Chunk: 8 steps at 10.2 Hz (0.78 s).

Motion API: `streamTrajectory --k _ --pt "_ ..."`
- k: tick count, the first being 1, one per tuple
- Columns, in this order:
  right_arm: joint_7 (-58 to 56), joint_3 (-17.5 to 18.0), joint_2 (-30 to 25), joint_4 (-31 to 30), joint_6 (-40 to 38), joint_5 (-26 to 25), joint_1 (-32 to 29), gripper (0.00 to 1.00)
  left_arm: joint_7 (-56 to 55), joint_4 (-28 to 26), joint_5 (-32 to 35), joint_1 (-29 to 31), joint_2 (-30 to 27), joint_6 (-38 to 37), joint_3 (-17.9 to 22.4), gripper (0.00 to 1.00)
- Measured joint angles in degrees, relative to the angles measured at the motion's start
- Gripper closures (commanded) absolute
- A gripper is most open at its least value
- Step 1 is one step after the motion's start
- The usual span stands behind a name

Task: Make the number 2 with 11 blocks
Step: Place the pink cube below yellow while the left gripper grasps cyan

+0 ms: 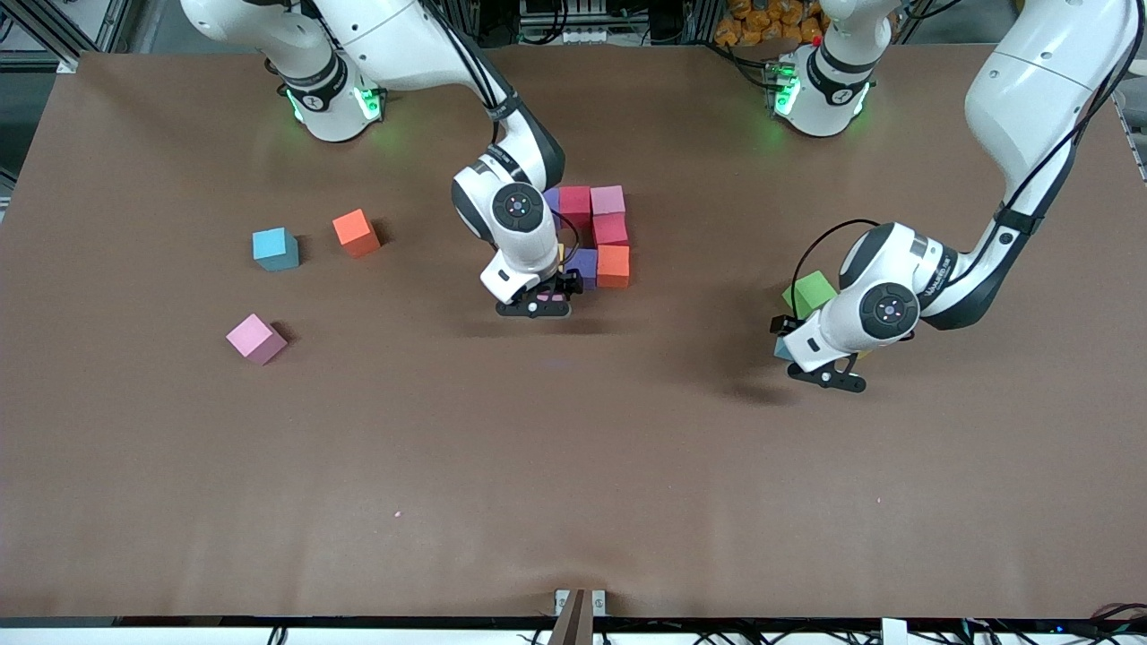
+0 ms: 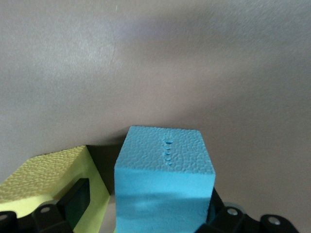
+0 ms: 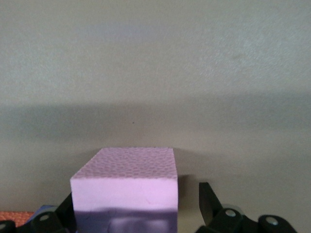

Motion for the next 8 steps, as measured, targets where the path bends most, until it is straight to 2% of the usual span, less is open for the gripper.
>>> streamTrajectory --k 1,2,3,5,7,8 --pt "0.0 -0.1 -0.2 0.6 -0.7 0.0 -0.1 0.0 0.0 -0.1 0.0 0.0 0.0 0.0 -0.1 0.0" --pt "0.0 -0.4 -0.7 1.0 -1.5 0.0 -0.2 0.0 0.0 -0.1 0.0 0.0 0.0 0.0 -0.2 0.05" --pt "0.0 -0.7 -1.6 1.4 -2.6 0.0 -0.4 0.0 0.0 -0.1 0.0 0.0 0.0 0.1 -0.3 0.21" --pt "0.0 -1.1 -3.7 2.3 -5.2 0.0 -2.4 0.0 0.0 -0.1 0.0 0.0 -0.1 0.2 -0.3 0.6" --pt "-0.3 -1.2 -5.3 3.6 -8.5 0.0 -5.3 0.0 0.0 0.0 0.0 0.0 -0.1 0.3 -0.4 0.93" --pt "-2.2 -1.2 -5.7 4.3 -10.7 0.0 -6.8 0.0 0.0 0.2 0.0 0.0 -0.1 0.3 -0.5 0.95"
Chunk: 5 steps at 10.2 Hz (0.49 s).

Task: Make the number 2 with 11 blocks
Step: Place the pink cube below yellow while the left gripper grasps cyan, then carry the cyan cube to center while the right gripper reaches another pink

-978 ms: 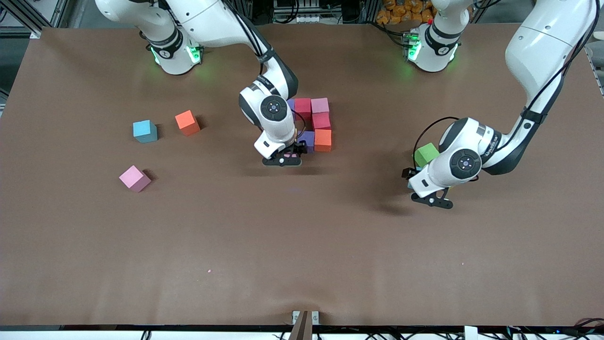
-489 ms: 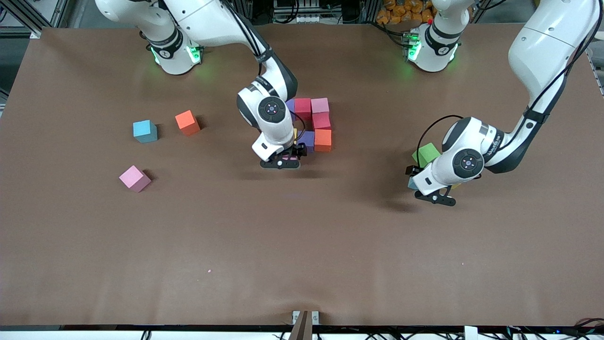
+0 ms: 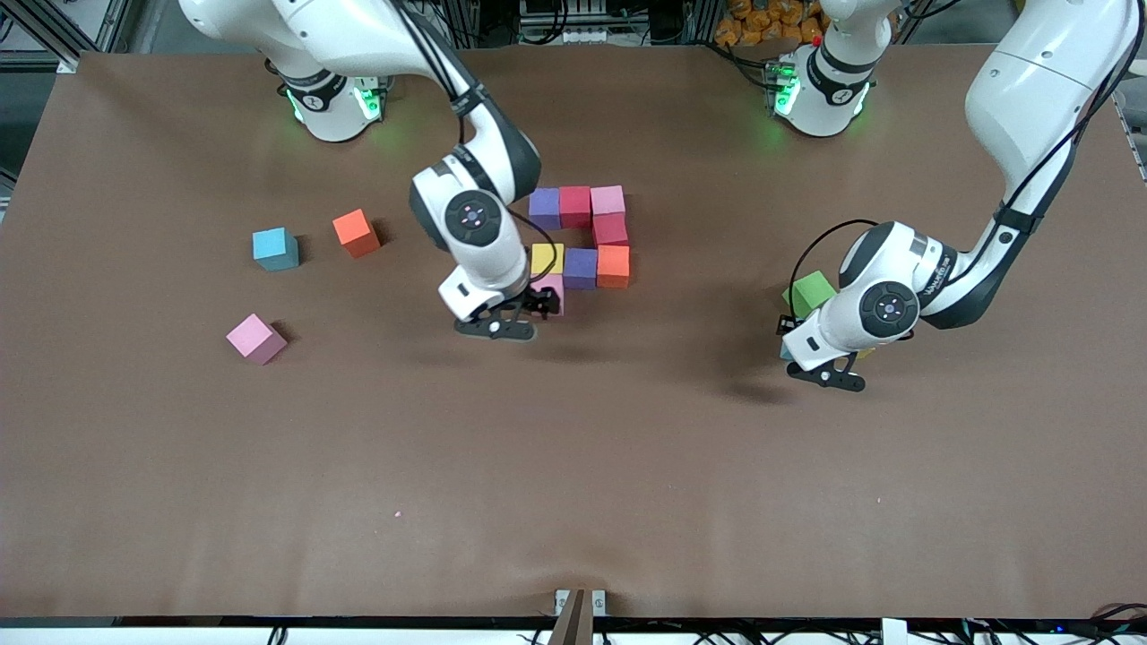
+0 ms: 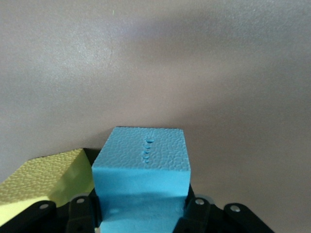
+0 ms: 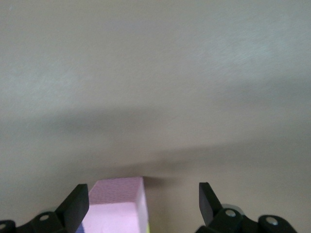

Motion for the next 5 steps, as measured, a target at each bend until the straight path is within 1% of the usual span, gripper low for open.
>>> streamTrajectory --k 2,4,5 --pt "-7.5 -0.1 -0.5 0.6 -3.5 0.0 -3.9 0.0 -1.4 1.4 0.0 0.0 -0.3 0.2 -0.9 0.95" --pt "-16.3 -0.3 -0.8 0.6 -5.5 0.0 -8.1 0.0 -5.7 4.7 0.0 -0.5 -0.5 0.2 -3.5 0.96" --pt "-21.7 -0.4 -0.8 0.5 -6.2 -0.1 -10.7 0.0 -7.7 6.8 -0.1 -2.4 -0.6 0.1 -4.5 0.98"
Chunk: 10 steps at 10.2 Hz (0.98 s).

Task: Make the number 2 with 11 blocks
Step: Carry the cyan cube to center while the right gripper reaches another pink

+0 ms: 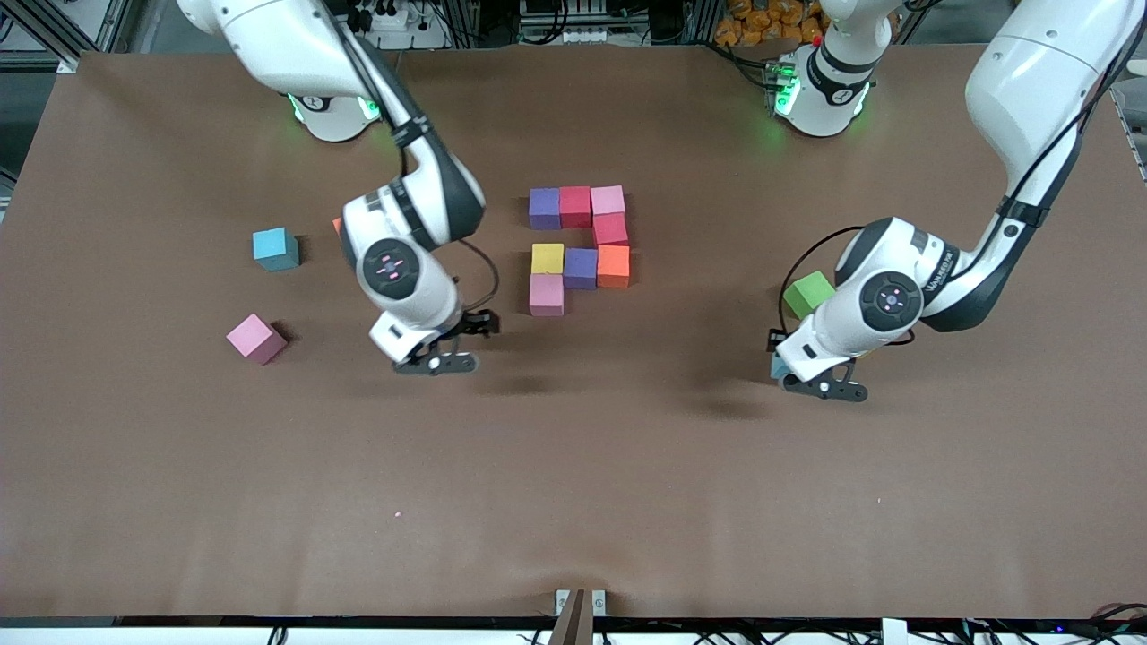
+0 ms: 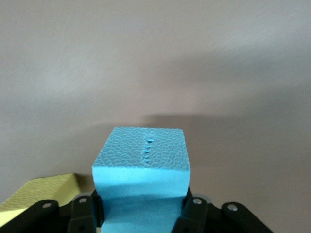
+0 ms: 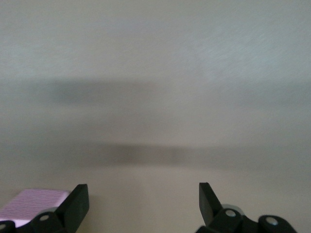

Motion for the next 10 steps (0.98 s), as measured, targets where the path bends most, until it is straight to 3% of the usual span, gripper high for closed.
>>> streamTrajectory --k 4,8,10 --pt "-22.1 -0.2 -1.1 -0.3 -4.0 0.0 -12.2 0.0 -2.3 13.6 -2.6 -12.5 3.0 -3.6 1.3 1.0" --pt "-36.8 -0.2 -2.7 -2.4 -4.3 -1.4 -20.2 0.0 -2.3 24.2 -7.3 -29.1 7.8 -3.8 13.7 1.0" --pt "-39.7 -0.2 -3.1 -2.9 -3.6 -4.8 -22.4 0.0 -2.3 27.8 -9.4 -34.2 9.8 -3.8 16.8 1.0"
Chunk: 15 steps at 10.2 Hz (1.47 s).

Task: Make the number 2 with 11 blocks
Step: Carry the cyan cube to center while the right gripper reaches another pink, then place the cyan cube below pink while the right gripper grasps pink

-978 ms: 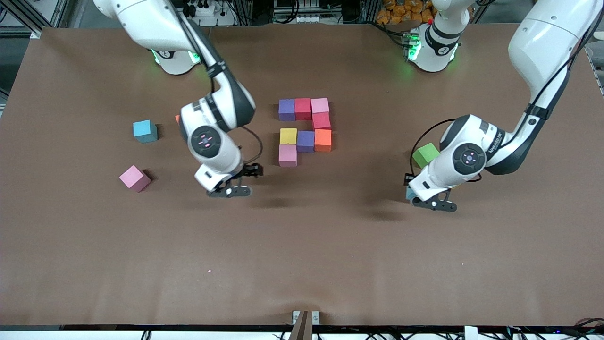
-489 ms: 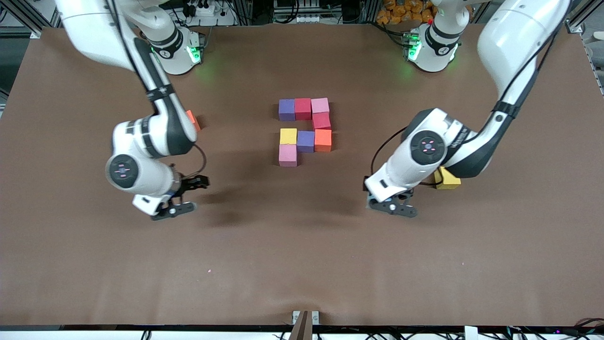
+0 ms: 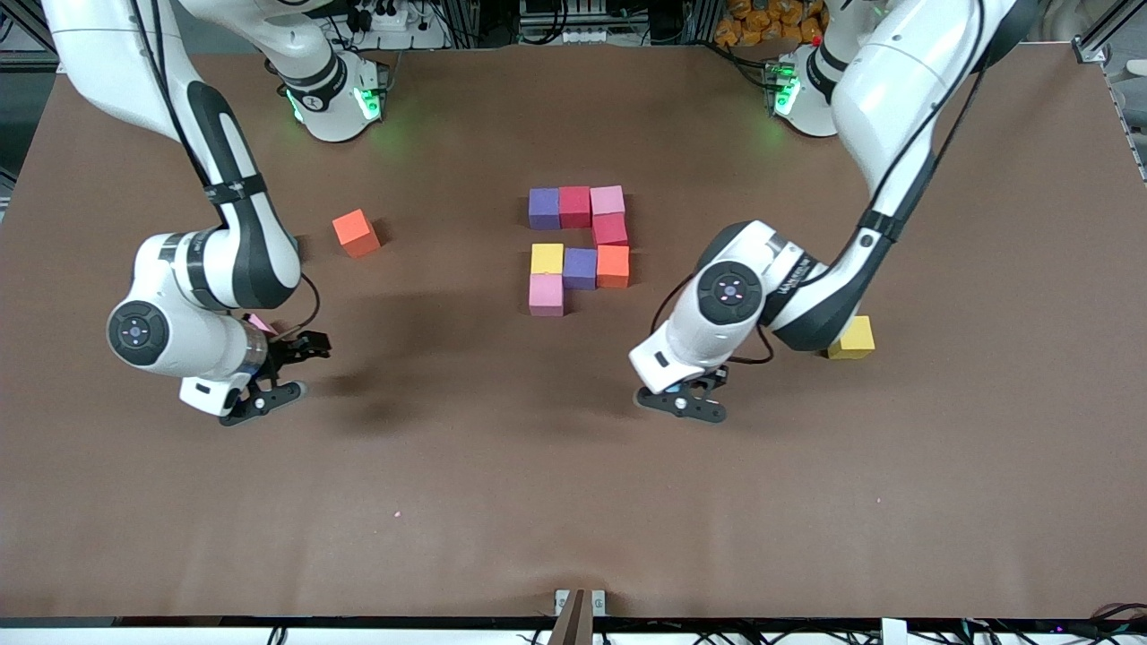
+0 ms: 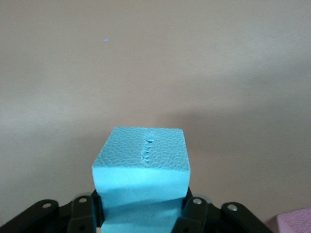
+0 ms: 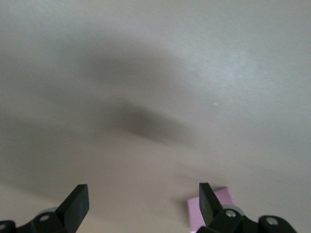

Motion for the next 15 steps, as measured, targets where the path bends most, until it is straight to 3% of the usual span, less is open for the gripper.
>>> streamTrajectory --k 2,5,8,15 --pt "-2.4 0.0 -1.1 -4.3 7.0 -2.0 -0.7 0.0 -1.5 2.8 -0.2 -4.9 2.1 0.0 2.3 1.0" --pt "-11.8 0.1 -4.2 -15.9 20.4 -4.9 -1.6 0.0 -3.0 5.8 -0.2 -12.9 5.5 0.4 4.9 1.0" --pt "-25.4 0.1 -5.1 -16.7 20.9 -5.0 -6.5 0.0 -4.8 9.3 -0.2 -17.4 9.0 1.9 5.2 1.0" --pt "-37.7 0.1 -5.3 -16.9 14.7 -5.0 -8.8 0.0 -11.3 10.9 -4.3 -19.0 12.1 5.8 5.2 1.0"
